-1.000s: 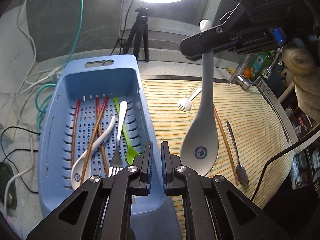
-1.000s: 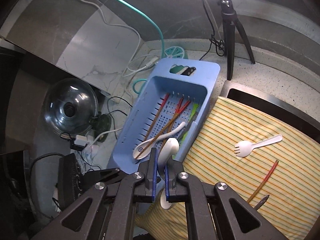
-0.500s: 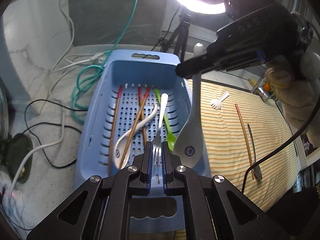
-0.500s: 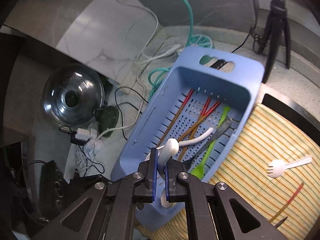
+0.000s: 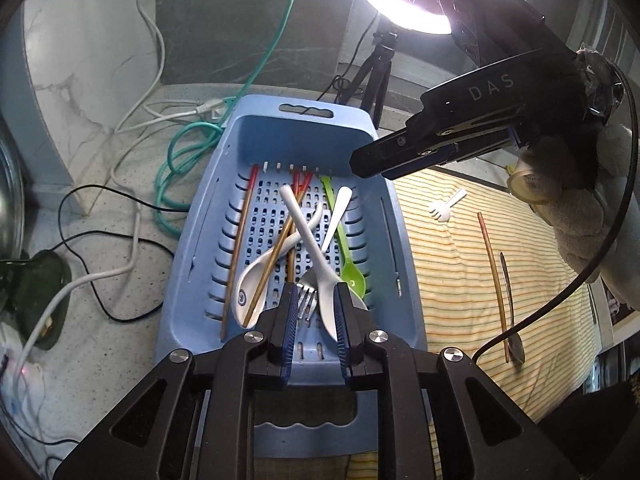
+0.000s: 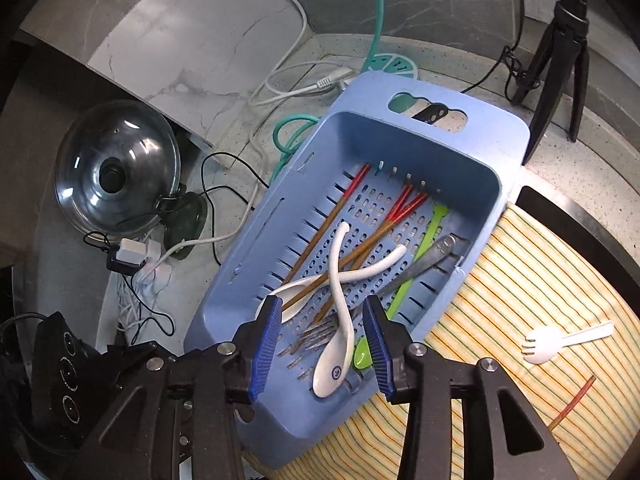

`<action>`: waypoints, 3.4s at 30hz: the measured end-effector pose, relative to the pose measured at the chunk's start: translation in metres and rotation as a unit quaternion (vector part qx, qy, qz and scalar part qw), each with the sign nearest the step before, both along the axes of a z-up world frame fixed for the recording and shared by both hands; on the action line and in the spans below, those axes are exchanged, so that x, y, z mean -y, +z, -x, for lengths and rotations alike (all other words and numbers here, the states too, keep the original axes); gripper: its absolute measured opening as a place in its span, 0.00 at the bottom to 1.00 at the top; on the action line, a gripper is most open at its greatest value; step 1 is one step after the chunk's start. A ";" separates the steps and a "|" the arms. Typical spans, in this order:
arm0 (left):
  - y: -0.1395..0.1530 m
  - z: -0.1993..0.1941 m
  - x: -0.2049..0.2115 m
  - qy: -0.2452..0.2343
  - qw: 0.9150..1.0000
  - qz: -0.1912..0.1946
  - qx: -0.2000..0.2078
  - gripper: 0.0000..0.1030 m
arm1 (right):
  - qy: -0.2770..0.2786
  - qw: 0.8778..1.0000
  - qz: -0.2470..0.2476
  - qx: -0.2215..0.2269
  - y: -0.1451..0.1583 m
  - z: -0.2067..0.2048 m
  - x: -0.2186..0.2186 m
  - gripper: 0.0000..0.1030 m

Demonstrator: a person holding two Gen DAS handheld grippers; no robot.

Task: Organize utensils
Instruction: 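Move both tools back over the remaining utensils on the towel, then lower the right tool onto the metal spoon handle and close it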

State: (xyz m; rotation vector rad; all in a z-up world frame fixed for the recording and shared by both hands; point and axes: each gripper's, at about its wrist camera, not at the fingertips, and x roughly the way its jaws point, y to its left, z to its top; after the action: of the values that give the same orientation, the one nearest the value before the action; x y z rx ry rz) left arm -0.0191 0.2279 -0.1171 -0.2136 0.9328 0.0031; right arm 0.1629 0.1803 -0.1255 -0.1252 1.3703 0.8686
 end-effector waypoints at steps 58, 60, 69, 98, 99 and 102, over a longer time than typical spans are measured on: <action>-0.034 -0.054 0.188 -0.184 0.980 0.018 -0.079 0.35 | -0.326 0.940 -0.091 -0.034 -0.041 0.062 0.325 0.51; -0.033 -0.054 0.193 -0.197 0.977 0.021 -0.079 0.35 | -0.323 0.940 -0.095 -0.049 -0.046 0.062 0.321 0.46; -0.034 -0.038 0.212 -0.238 0.967 0.021 -0.085 0.35 | -0.300 0.941 -0.120 -0.097 -0.061 0.060 0.305 0.40; -0.054 0.030 0.242 -0.141 0.987 -0.015 -0.077 0.23 | -0.213 0.941 -0.151 -0.214 -0.119 0.058 0.277 0.19; -0.055 0.030 0.243 -0.141 0.987 -0.021 -0.076 0.22 | -0.214 0.941 -0.152 -0.214 -0.120 0.058 0.277 0.19; -0.055 0.030 0.243 -0.139 0.987 -0.022 -0.074 0.20 | -0.219 0.938 -0.156 -0.219 -0.122 0.058 0.275 0.18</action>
State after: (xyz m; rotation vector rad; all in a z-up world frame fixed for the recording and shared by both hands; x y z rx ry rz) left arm -0.0493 -0.0150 -0.1720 -0.0414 1.1039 -0.2212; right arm 0.1048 -0.0952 -0.2472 0.6345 1.5647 0.7429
